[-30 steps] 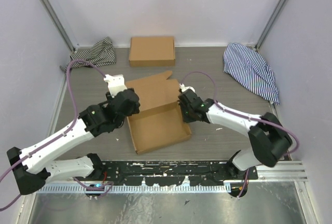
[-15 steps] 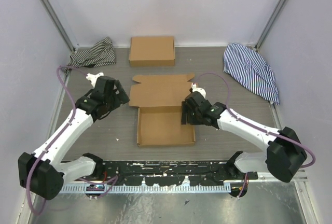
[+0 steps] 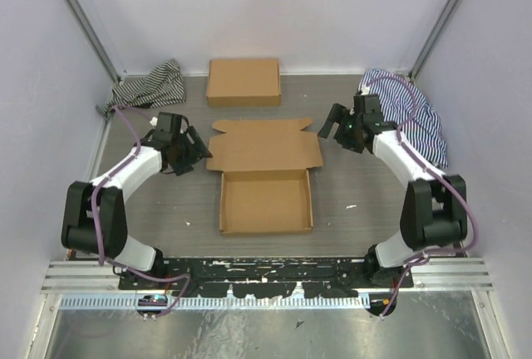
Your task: Fold the paper box
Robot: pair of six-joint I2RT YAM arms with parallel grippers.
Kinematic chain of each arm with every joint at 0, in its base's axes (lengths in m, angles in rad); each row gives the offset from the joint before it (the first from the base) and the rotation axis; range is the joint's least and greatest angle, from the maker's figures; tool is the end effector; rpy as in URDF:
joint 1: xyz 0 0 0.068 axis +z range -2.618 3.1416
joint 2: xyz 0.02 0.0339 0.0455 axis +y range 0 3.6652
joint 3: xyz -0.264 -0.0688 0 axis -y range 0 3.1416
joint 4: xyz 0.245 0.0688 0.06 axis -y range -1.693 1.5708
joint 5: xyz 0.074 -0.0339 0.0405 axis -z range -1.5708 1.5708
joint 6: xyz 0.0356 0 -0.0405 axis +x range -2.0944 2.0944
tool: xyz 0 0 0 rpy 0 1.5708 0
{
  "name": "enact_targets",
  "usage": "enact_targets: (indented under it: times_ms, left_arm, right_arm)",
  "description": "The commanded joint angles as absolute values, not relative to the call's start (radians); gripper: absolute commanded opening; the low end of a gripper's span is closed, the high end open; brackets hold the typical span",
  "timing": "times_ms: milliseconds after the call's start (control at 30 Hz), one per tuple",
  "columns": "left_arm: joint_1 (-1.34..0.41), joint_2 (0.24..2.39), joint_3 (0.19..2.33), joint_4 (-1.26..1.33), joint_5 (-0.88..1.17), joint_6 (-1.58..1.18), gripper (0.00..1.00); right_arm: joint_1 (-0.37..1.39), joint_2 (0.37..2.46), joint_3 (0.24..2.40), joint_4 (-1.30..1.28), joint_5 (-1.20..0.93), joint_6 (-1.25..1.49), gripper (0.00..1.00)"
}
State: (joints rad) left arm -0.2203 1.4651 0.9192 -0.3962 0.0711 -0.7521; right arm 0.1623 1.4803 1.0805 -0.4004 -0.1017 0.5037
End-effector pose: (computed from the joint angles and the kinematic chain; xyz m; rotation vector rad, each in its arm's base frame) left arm 0.2894 -0.0674 0.2115 -0.6486 2.4950 -0.4727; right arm 0.3166 0.0555 0.2578 0.3603 2.3831 0.4354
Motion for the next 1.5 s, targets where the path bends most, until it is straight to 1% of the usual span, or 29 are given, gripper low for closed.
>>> enact_targets:
  times_ms: [0, 133, 233, 300, 467, 567, 700, 733, 800, 967, 1067, 1200, 1467]
  left_arm:
    - [-0.186, 1.543, 0.948, -0.316, 0.162, -0.731, 0.8]
    - [-0.186, 1.599, 0.963, -0.282, 0.178, -0.741, 0.79]
    - [-0.185, 1.633, 0.983, -0.273, 0.18, -0.732, 0.79]
    - [-0.185, 1.657, 0.986, -0.247, 0.197, -0.735, 0.79]
    - [-0.186, 1.722, 0.994, -0.164, 0.252, -0.748, 0.77]
    - [-0.185, 1.766, 1.015, -0.15, 0.261, -0.747, 0.75]
    - [-0.186, 1.802, 1.037, -0.137, 0.269, -0.751, 0.71]
    - [-0.185, 1.804, 1.041, -0.132, 0.269, -0.752, 0.7]
    - [-0.186, 1.798, 1.041, -0.119, 0.268, -0.759, 0.67]
    - [-0.189, 1.775, 1.06, -0.132, 0.274, -0.745, 0.56]
    - [-0.209, 1.745, 1.082, -0.19, 0.232, -0.712, 0.56]
    - [-0.259, 1.704, 1.139, -0.309, 0.127, -0.648, 0.56]
    - [-0.388, 1.718, 1.279, -0.508, -0.06, -0.562, 0.56]
  right_arm:
    - [0.152, 1.599, 1.101, -0.279, -0.362, 0.445, 0.92]
    - [0.152, 1.671, 1.104, -0.239, -0.379, 0.454, 0.89]
    - [0.149, 1.716, 1.114, -0.226, -0.374, 0.457, 0.89]
    - [0.149, 1.749, 1.114, -0.198, -0.41, 0.455, 0.88]
    - [0.147, 1.815, 1.109, -0.118, -0.479, 0.456, 0.81]
    - [0.147, 1.833, 1.106, -0.082, -0.51, 0.464, 0.73]
    - [0.148, 1.848, 1.124, -0.072, -0.541, 0.468, 0.53]
    - [0.149, 1.846, 1.125, -0.074, -0.541, 0.466, 0.5]
    - [0.149, 1.836, 1.131, -0.085, -0.535, 0.463, 0.44]
    - [0.157, 1.799, 1.151, -0.137, -0.492, 0.431, 0.37]
    - [0.18, 1.773, 1.175, -0.196, -0.432, 0.401, 0.36]
    - [0.229, 1.753, 1.216, -0.268, -0.336, 0.367, 0.36]
    - [0.351, 1.785, 1.304, -0.398, -0.144, 0.337, 0.35]
